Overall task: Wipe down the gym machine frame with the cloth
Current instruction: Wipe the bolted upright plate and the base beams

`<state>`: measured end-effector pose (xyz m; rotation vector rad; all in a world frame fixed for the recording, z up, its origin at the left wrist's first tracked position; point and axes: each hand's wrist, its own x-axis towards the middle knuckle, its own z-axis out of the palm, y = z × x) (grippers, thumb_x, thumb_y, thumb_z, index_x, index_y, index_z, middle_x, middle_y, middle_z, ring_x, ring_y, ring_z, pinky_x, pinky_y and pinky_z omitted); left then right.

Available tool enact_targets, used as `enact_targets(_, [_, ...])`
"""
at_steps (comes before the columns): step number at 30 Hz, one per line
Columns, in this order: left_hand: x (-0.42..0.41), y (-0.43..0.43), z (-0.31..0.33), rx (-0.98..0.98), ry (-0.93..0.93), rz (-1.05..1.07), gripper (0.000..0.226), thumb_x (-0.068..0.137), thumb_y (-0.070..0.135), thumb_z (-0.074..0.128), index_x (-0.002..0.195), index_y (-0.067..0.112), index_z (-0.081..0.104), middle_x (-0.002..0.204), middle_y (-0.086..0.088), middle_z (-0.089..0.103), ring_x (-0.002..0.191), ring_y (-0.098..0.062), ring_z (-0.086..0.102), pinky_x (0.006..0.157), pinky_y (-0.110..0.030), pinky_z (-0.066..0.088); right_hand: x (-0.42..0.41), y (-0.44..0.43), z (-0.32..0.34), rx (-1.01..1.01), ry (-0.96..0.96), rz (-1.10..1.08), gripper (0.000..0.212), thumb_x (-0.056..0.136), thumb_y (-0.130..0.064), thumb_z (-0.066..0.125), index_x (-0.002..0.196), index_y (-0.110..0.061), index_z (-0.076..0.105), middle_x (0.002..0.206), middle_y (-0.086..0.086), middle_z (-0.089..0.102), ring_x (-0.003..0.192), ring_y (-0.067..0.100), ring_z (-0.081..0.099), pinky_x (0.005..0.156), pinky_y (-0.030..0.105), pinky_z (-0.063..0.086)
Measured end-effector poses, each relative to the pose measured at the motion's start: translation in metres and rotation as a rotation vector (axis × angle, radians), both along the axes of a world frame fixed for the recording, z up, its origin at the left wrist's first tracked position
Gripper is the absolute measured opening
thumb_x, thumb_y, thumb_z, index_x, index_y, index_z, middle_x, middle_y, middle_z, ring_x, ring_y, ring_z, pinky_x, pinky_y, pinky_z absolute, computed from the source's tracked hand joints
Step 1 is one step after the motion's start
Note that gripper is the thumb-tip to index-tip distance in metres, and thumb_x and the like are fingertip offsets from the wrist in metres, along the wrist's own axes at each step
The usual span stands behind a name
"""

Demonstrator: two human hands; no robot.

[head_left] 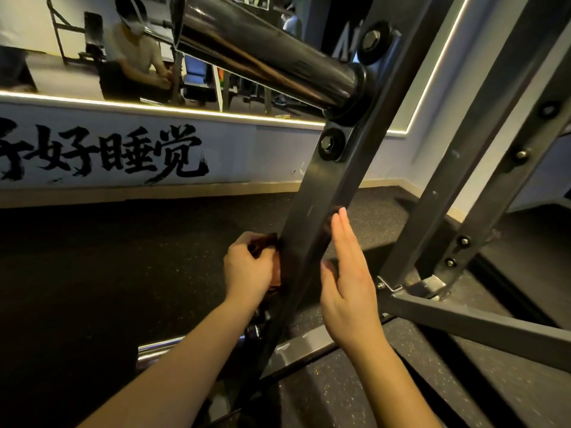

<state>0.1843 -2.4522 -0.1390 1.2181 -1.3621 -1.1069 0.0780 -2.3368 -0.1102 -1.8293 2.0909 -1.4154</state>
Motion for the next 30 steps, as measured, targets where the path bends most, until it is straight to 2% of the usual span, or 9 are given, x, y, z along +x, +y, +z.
enact_targets(3, [-0.011, 0.007, 0.042, -0.255, 0.106, -0.08, 0.02, 0.095, 0.022, 0.069, 0.11, 0.035, 0.064, 0.104, 0.018, 0.065, 0.1, 0.004, 0.061, 0.087, -0.02, 0.053, -0.004, 0.001, 0.004, -0.019, 0.005, 0.012, 0.073, 0.102, -0.003, 0.051, 0.162, -0.03, 0.019, 0.167, -0.022, 0.013, 0.151, -0.009, 0.009, 0.125, 0.028, 0.015])
enact_targets(6, [-0.021, 0.011, 0.06, -0.444, 0.1, -0.089, 0.019, 0.097, 0.023, 0.068, 0.112, 0.034, 0.065, 0.105, 0.021, 0.065, 0.101, 0.012, 0.059, 0.087, -0.008, 0.05, -0.004, 0.001, 0.003, -0.014, 0.005, 0.014, 0.074, 0.101, -0.003, 0.051, 0.162, -0.031, 0.019, 0.167, -0.023, 0.012, 0.151, -0.009, 0.009, 0.122, 0.021, 0.013])
enact_targets(8, [-0.017, 0.003, 0.043, -0.308, 0.112, -0.026, 0.02, 0.097, 0.022, 0.067, 0.11, 0.037, 0.062, 0.106, 0.02, 0.064, 0.099, 0.011, 0.058, 0.088, -0.012, 0.05, -0.003, 0.002, 0.004, -0.001, 0.009, 0.014, 0.074, 0.102, -0.004, 0.05, 0.162, -0.032, 0.017, 0.167, -0.025, 0.011, 0.151, -0.011, 0.008, 0.121, 0.02, 0.012])
enact_targets(11, [-0.005, -0.007, 0.017, -0.093, 0.076, -0.019, 0.022, 0.095, 0.02, 0.068, 0.11, 0.036, 0.064, 0.11, 0.014, 0.065, 0.106, -0.003, 0.061, 0.097, -0.029, 0.051, -0.002, 0.003, 0.007, 0.032, 0.009, 0.006, 0.075, 0.103, -0.006, 0.05, 0.162, -0.035, 0.014, 0.167, -0.026, 0.01, 0.15, -0.013, 0.006, 0.123, 0.023, 0.013])
enact_targets(17, [-0.013, 0.02, 0.061, -0.473, 0.09, -0.169, 0.023, 0.095, 0.025, 0.071, 0.116, 0.035, 0.066, 0.103, 0.024, 0.065, 0.101, 0.009, 0.061, 0.086, -0.016, 0.055, 0.002, 0.002, 0.005, 0.028, -0.027, 0.01, 0.08, 0.101, -0.001, 0.052, 0.162, -0.035, 0.013, 0.165, -0.03, 0.005, 0.149, -0.014, 0.005, 0.118, 0.011, 0.01])
enact_targets(20, [-0.014, 0.007, 0.053, -0.365, 0.096, -0.088, 0.021, 0.096, 0.025, 0.069, 0.113, 0.036, 0.064, 0.099, 0.026, 0.062, 0.099, 0.009, 0.06, 0.086, -0.017, 0.053, 0.002, 0.003, 0.005, 0.042, -0.012, 0.015, 0.08, 0.101, -0.002, 0.051, 0.162, -0.036, 0.011, 0.165, -0.03, 0.004, 0.149, -0.015, 0.003, 0.116, 0.006, 0.007])
enact_targets(23, [-0.004, -0.001, 0.033, -0.174, 0.092, -0.073, 0.023, 0.096, 0.021, 0.069, 0.108, 0.038, 0.061, 0.099, 0.023, 0.06, 0.109, -0.003, 0.061, 0.086, -0.017, 0.047, 0.002, 0.004, 0.007, 0.065, 0.008, -0.001, 0.079, 0.102, -0.005, 0.051, 0.162, -0.037, 0.01, 0.166, -0.029, 0.003, 0.149, -0.015, 0.002, 0.118, 0.013, 0.007])
enact_targets(26, [-0.002, 0.008, 0.042, -0.3, 0.059, -0.166, 0.022, 0.095, 0.022, 0.07, 0.108, 0.038, 0.063, 0.101, 0.024, 0.063, 0.101, 0.004, 0.061, 0.093, -0.025, 0.054, 0.005, 0.004, 0.008, 0.065, -0.006, 0.003, 0.08, 0.102, -0.005, 0.051, 0.161, -0.039, 0.009, 0.165, -0.032, 0.002, 0.149, -0.015, 0.001, 0.119, 0.014, 0.007])
enact_targets(30, [-0.01, 0.008, 0.073, -0.491, 0.017, -0.159, 0.023, 0.095, 0.024, 0.071, 0.118, 0.027, 0.069, 0.103, 0.023, 0.064, 0.098, 0.008, 0.059, 0.087, -0.015, 0.052, 0.008, 0.004, 0.008, 0.075, 0.003, -0.003, 0.082, 0.102, -0.005, 0.052, 0.158, -0.044, 0.006, 0.162, -0.036, -0.002, 0.147, -0.018, -0.001, 0.119, 0.015, 0.005])
